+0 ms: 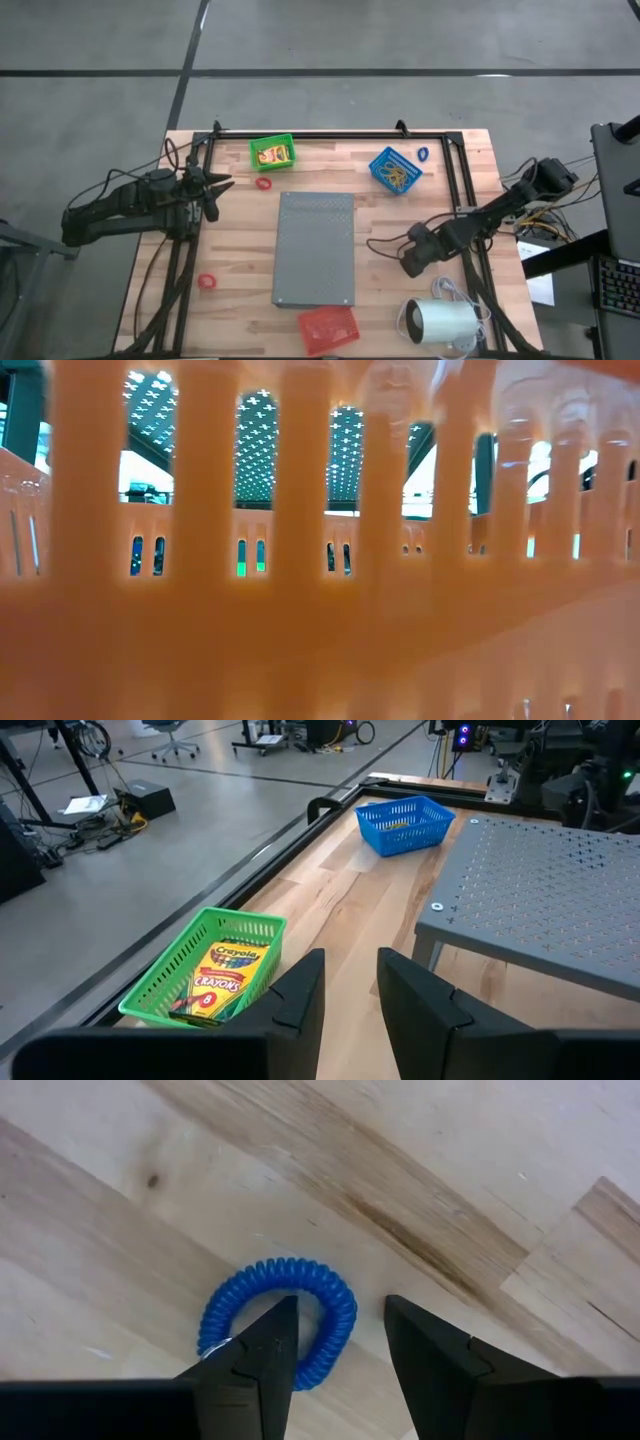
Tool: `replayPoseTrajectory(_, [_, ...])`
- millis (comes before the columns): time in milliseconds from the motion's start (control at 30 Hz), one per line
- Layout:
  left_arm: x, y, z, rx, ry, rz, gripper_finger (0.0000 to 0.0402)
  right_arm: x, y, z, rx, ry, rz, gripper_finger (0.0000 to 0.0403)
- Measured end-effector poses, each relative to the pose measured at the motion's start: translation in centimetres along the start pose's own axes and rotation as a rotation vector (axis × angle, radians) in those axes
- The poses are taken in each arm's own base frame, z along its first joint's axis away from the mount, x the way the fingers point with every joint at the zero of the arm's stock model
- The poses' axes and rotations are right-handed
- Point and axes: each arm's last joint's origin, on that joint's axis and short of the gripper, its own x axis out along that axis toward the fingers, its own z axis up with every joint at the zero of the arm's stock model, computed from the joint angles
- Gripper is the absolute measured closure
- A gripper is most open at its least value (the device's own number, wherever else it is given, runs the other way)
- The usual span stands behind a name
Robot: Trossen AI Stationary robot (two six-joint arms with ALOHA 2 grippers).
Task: Pick & Place Office Desk Supplies
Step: Put the bottom blue spring keychain into the orange basket
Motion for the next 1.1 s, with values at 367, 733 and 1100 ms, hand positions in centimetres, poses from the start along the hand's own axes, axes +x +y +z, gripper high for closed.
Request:
replayPoseTrajectory(367, [0.00,0.00,0.00,0.000,0.000,0.000,0.0303,0.04,-0.03,-0.01,-0.015,0.002,-0.011,0.0305])
replayPoseTrajectory(733, [0.00,0.00,0.00,0.000,0.000,0.000,0.0303,0.04,0.04,0.00,0.015,0.001,-0.003,0.0378])
replayPoseTrajectory(1100, [0.00,0.00,0.00,0.000,0.000,0.000,0.0303,-0.46,-0.01,0.05,0.018,-0.017,0.035,0.0384])
